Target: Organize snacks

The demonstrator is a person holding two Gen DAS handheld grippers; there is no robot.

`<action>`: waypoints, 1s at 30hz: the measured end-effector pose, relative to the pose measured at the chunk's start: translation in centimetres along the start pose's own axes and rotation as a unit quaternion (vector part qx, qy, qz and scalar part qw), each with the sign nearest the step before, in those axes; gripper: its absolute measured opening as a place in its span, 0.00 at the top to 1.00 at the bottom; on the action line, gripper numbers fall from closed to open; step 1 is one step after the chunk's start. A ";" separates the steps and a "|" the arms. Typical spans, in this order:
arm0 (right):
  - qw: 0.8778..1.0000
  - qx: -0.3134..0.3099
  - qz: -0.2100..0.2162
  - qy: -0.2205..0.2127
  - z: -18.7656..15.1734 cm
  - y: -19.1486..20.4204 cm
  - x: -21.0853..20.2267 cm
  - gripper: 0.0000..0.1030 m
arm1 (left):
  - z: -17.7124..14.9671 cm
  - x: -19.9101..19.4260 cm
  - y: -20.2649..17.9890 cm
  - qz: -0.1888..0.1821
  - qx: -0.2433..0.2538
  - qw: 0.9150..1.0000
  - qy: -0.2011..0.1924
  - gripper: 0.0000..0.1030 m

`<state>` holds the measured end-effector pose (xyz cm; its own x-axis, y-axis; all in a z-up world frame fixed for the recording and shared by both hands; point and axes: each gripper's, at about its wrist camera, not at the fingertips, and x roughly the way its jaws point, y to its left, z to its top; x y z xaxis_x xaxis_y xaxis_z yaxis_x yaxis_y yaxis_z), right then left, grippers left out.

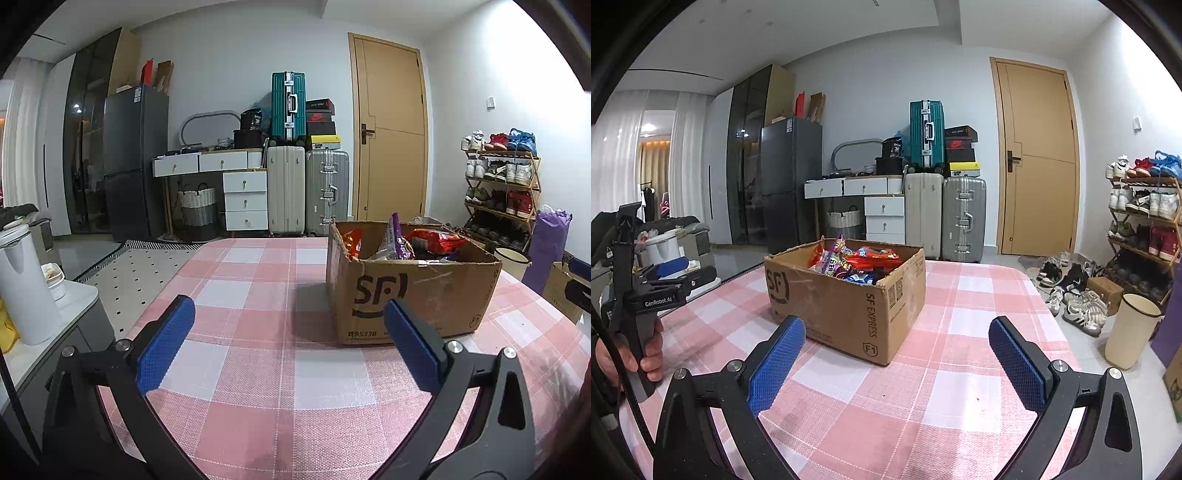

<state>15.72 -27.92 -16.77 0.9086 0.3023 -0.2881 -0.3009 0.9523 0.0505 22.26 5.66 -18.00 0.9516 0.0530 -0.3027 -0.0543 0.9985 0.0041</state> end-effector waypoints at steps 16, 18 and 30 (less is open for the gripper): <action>1.000 0.003 0.003 0.002 -0.3 0.5 0.9 0.01 | -0.2 1.2 -0.4 0.008 0.000 1.000 0.003 0.01; 1.000 0.005 0.003 0.001 -0.3 0.4 0.6 0.01 | -0.2 1.2 -0.4 0.007 0.000 1.000 0.002 0.01; 1.000 0.008 0.003 0.003 -0.5 0.3 0.6 0.01 | -0.2 1.2 -0.6 0.006 0.000 1.000 0.000 0.01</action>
<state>16.05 -27.45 -17.43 0.9055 0.3071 -0.2928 -0.3011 0.9513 0.0663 23.34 5.10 -18.58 0.9509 0.0651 -0.3026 -0.0660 0.9978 0.0074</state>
